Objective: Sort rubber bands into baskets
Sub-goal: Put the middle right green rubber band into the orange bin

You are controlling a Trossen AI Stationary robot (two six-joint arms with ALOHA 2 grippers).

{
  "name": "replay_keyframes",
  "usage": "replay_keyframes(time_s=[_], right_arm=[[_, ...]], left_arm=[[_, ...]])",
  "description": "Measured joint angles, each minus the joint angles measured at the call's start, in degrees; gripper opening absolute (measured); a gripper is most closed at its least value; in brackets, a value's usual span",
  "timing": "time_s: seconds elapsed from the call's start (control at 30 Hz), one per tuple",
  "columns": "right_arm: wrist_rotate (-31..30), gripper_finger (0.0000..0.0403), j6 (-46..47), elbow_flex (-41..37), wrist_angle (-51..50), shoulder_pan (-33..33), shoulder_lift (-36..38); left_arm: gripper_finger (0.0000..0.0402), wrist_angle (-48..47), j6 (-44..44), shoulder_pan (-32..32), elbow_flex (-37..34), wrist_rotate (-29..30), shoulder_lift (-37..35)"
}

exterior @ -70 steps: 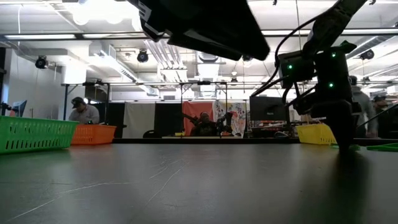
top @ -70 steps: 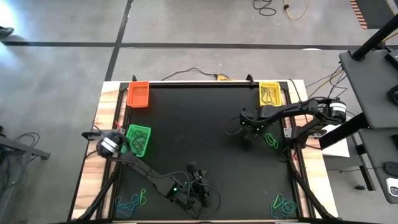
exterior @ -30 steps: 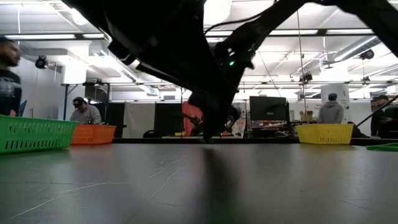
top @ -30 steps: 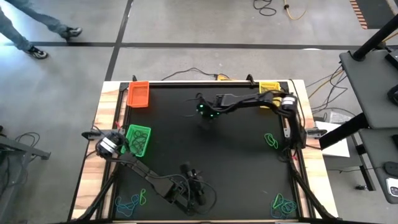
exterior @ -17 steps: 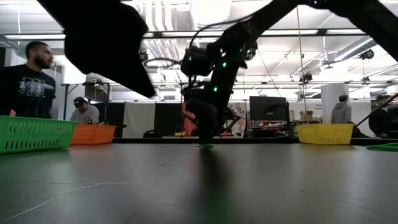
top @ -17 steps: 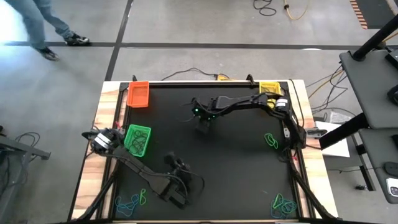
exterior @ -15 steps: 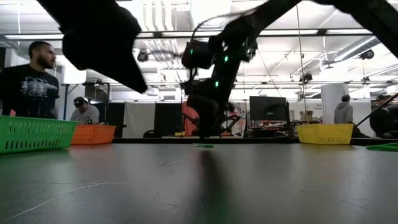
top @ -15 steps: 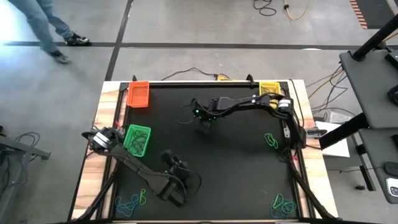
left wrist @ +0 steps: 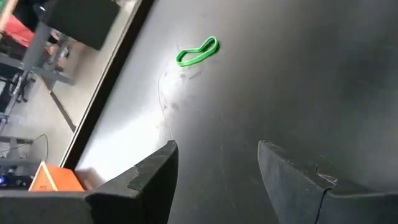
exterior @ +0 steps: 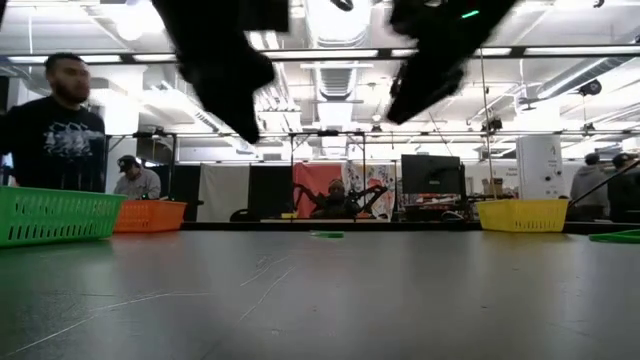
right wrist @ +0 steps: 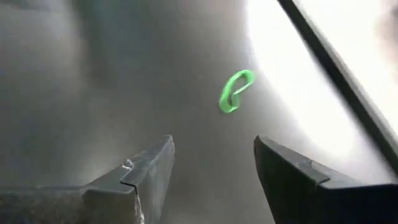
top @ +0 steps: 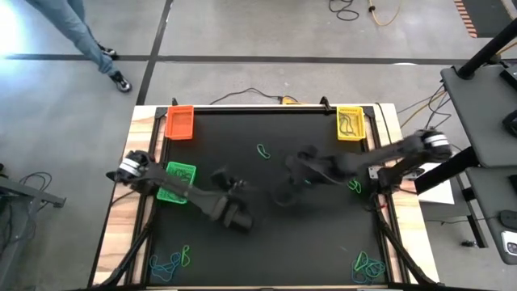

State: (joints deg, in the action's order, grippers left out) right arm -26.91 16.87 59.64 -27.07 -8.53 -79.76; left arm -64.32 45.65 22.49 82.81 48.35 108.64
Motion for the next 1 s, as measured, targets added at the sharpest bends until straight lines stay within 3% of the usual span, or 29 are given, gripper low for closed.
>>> replay_keyframes(time_s=[0.1,0.2,0.43,0.7,0.8,1.0], right_arm=[[-0.14,0.0217,5.74,-8.61,5.08,-6.15,6.24],[-0.2,0.0217,10.92,-16.55,12.12,-12.0,9.91],[-0.14,0.0217,17.02,-28.01,32.54,-22.4,9.6],[-0.23,0.0217,17.06,-29.19,38.08,-26.09,4.7],[-0.2,0.0217,17.17,-28.43,38.31,-26.12,2.62],[-0.28,0.0217,17.06,-26.68,38.52,-26.1,-2.07]], left_arm=[[0.02,5.53,-10.2,-5.75,-0.18,-3.6,0.0],[0.0188,12.23,-20.98,-12.2,-0.78,-10.92,-0.02],[0.016,23.79,-34.34,-25.12,-3.59,-23.91,-0.02],[0.0184,36.73,-38.04,-35.3,-8.18,-35.05,-0.3],[0.0209,40.69,-38.04,-36.89,-9.39,-35.78,-0.64],[0.0252,54.26,-40.85,-37.15,-14.93,-43.45,-0.44]])
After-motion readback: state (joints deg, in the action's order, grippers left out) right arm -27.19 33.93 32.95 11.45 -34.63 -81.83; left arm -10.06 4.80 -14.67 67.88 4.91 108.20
